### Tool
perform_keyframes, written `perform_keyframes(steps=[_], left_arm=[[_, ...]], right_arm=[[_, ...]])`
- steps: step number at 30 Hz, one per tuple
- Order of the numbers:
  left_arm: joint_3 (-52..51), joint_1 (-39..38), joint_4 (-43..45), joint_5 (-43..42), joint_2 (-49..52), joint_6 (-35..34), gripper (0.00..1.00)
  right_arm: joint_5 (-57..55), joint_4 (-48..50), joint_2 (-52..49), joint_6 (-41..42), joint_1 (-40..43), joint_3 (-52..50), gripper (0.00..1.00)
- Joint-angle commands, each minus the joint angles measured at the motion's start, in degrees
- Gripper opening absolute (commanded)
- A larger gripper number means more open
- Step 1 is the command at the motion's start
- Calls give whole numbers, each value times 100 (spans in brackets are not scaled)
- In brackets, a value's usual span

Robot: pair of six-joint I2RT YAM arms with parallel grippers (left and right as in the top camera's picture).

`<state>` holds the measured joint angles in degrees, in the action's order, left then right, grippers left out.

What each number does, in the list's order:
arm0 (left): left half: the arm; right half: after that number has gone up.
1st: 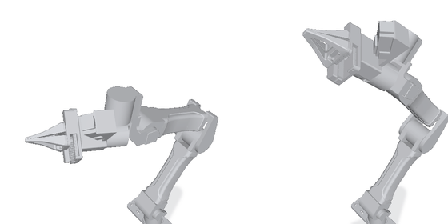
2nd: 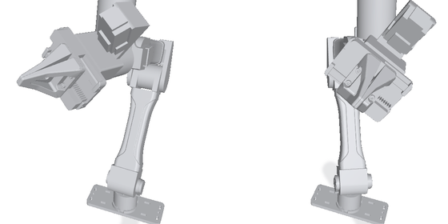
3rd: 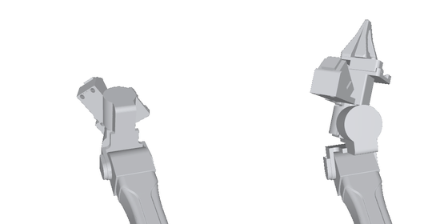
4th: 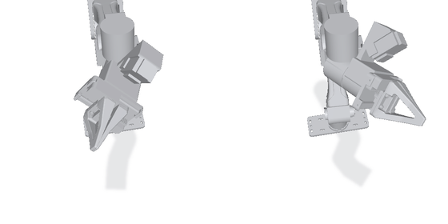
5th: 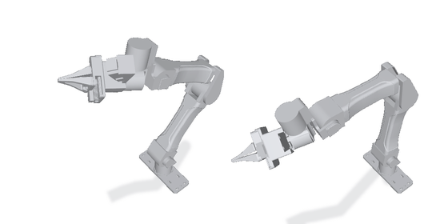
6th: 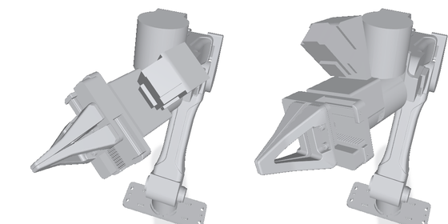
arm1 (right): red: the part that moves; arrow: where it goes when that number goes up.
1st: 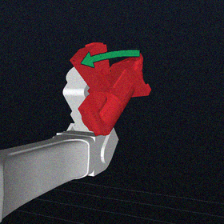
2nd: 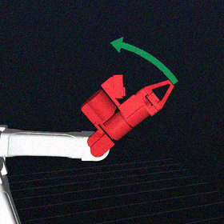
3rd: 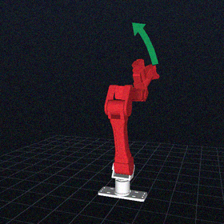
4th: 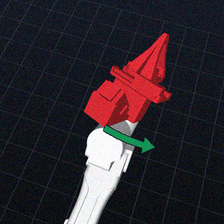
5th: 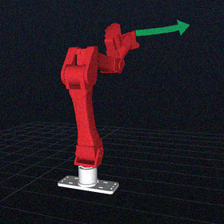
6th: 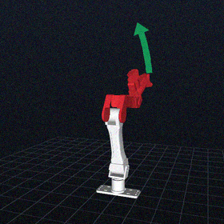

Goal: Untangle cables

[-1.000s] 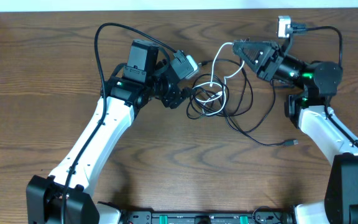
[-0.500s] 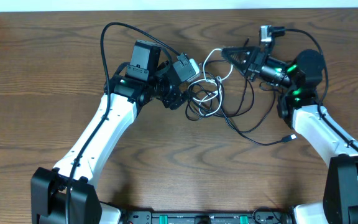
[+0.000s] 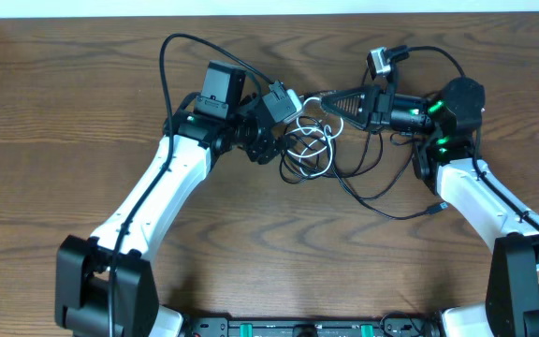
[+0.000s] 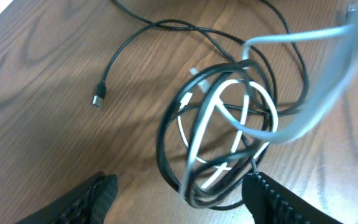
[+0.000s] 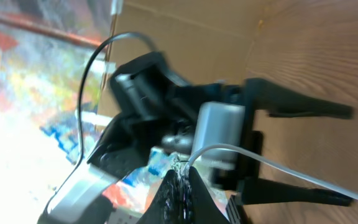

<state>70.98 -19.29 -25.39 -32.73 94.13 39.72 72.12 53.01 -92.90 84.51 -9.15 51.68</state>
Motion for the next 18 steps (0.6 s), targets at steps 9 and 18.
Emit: perform_keyframes(steps=[9,18], left_arm=[[70,20,1318,579,898,334,60],[70,24,2745,688,1137,-1346,57]], right_arm=[[501,931,26,553,-17,92,1],[522,931,26,505,-28,92,1]])
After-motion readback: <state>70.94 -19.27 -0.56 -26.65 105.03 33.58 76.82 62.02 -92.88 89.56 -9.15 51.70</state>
